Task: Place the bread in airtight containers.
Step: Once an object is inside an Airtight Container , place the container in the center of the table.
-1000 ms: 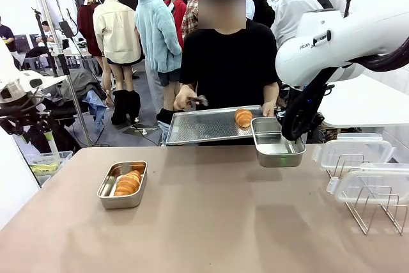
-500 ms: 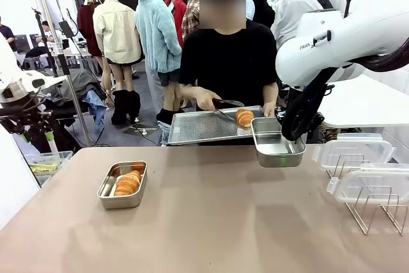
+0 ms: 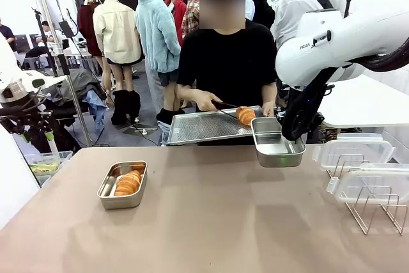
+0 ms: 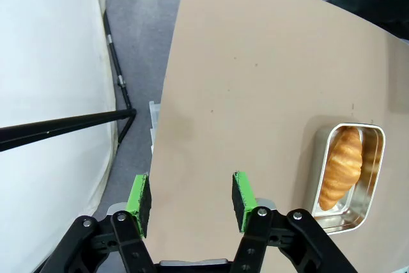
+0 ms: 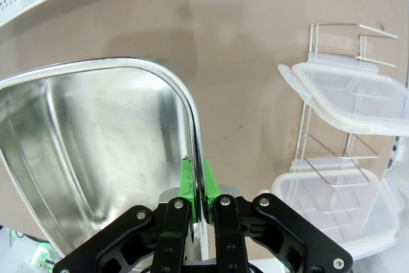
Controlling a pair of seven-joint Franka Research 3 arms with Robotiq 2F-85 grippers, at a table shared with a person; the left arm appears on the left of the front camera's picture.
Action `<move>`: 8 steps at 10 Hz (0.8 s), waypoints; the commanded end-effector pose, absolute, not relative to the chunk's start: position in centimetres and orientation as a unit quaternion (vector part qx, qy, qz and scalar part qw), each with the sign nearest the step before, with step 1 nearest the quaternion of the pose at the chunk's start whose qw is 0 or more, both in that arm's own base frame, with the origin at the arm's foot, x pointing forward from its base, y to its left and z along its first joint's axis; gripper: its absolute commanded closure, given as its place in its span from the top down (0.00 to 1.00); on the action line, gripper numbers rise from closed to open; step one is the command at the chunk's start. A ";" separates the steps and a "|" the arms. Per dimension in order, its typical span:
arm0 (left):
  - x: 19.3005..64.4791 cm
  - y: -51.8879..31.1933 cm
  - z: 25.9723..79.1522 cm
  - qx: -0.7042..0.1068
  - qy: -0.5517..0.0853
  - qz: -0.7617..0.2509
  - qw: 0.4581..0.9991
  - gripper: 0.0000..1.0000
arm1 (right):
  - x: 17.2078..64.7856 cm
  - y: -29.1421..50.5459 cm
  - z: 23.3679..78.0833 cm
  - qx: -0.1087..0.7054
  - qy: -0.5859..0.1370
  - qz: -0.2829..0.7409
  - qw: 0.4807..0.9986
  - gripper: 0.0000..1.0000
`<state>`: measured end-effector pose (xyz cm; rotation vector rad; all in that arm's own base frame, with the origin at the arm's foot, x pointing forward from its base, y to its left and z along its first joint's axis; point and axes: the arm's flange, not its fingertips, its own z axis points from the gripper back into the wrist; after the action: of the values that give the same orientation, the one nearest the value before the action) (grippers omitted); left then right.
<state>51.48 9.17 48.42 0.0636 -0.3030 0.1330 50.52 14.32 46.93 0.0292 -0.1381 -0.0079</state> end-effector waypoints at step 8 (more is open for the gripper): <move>51.5 9.0 48.6 0.040 -0.153 0.075 0.985 0.67 | 50.5 14.3 47.0 0.016 -0.074 0.000 0.997 0.00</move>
<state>51.48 9.17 48.42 0.0635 -0.3030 0.1331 50.52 14.32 46.93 0.0292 -0.1381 -0.0079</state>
